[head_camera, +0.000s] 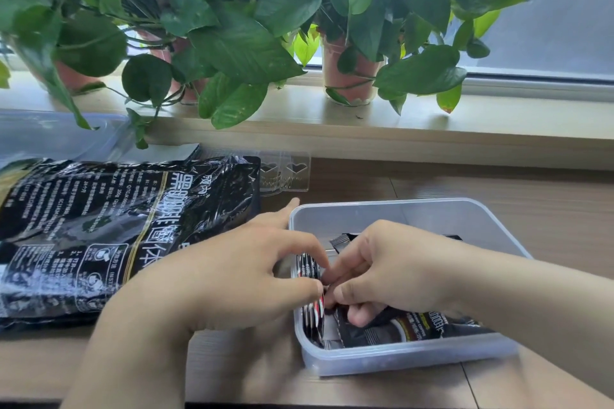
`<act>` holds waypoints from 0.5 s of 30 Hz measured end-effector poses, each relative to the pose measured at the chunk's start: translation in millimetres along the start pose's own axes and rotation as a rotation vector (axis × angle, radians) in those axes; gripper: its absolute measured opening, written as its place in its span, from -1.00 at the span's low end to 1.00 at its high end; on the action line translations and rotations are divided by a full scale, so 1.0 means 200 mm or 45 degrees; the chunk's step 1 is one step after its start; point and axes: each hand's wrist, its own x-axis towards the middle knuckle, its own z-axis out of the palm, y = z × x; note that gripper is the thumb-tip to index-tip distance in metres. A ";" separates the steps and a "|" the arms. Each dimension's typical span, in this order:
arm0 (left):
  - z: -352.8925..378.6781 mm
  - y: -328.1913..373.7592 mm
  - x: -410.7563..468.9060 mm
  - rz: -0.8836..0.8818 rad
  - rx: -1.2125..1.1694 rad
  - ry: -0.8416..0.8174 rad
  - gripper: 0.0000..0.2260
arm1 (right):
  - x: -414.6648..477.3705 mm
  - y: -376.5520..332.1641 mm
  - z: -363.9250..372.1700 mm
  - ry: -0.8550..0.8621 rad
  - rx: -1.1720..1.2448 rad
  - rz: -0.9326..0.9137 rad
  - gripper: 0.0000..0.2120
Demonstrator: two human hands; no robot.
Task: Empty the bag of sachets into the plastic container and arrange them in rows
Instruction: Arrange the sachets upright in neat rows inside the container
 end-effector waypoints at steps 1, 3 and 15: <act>0.00 0.01 0.00 -0.011 0.016 -0.002 -0.72 | 0.00 0.00 0.00 -0.004 0.000 -0.007 -0.86; 0.01 0.04 0.01 -0.064 0.078 -0.006 -0.74 | -0.02 0.01 -0.01 -0.007 -0.006 -0.015 -0.84; 0.04 0.16 0.02 -0.377 0.148 -0.018 -0.70 | -0.11 -0.02 -0.14 0.140 -0.534 -0.325 -0.69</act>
